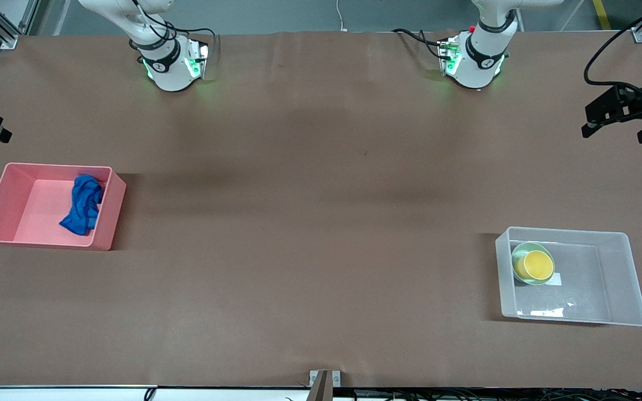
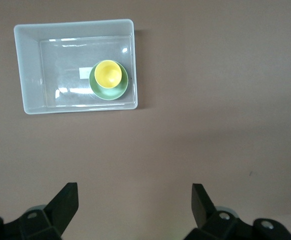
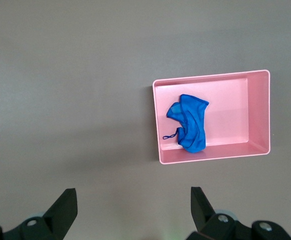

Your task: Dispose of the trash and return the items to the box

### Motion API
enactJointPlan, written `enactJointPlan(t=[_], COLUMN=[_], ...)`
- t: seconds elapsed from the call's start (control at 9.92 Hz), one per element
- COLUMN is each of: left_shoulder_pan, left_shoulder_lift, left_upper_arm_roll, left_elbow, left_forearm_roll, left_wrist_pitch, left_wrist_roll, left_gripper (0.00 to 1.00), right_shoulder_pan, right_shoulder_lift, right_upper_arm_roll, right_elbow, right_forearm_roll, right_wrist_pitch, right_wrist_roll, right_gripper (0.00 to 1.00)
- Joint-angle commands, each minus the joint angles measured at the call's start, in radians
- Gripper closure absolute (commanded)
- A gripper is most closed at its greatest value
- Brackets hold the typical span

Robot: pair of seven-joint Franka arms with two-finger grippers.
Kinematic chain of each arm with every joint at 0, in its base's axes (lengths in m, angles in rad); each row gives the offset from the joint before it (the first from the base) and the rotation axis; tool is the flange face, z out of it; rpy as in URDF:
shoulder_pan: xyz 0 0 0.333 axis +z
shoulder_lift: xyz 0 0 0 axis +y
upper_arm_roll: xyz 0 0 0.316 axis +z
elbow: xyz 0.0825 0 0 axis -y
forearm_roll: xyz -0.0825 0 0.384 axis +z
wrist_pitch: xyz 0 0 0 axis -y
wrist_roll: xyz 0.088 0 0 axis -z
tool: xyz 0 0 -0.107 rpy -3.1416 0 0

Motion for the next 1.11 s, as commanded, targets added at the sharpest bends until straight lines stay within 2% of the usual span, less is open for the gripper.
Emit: enactJointPlan(t=[0.0, 0.4, 0.71, 1.01], left_shoulder_pan=[0.009, 0.011, 0.022, 0.022], left_shoulder_lift=[-0.022, -0.005, -0.006, -0.005], left_upper_arm_roll=[-0.012, -0.012, -0.052, -0.050], left_elbow=[-0.067, -0.064, -0.067, -0.067], left_forearm_roll=[0.017, 0.021, 0.048, 0.047], left_wrist_pitch=[-0.003, 0.009, 0.009, 0.006], left_wrist_roll=[-0.012, -0.010, -0.038, -0.039], left_gripper=[0.00, 0.00, 0.00, 0.00], right_shoulder_pan=[-0.012, -0.009, -0.009, -0.006], right_shoulder_lift=[-0.002, -0.002, -0.002, -0.002], right_upper_arm_roll=[0.002, 0.002, 0.002, 0.001], right_elbow=[0.003, 0.003, 0.003, 0.003], right_forearm_roll=[0.018, 0.018, 0.018, 0.018], right_wrist_pitch=[-0.007, -0.007, -0.007, -0.007], right_wrist_roll=[0.002, 0.002, 0.002, 0.002], right_gripper=[0.00, 0.00, 0.00, 0.00])
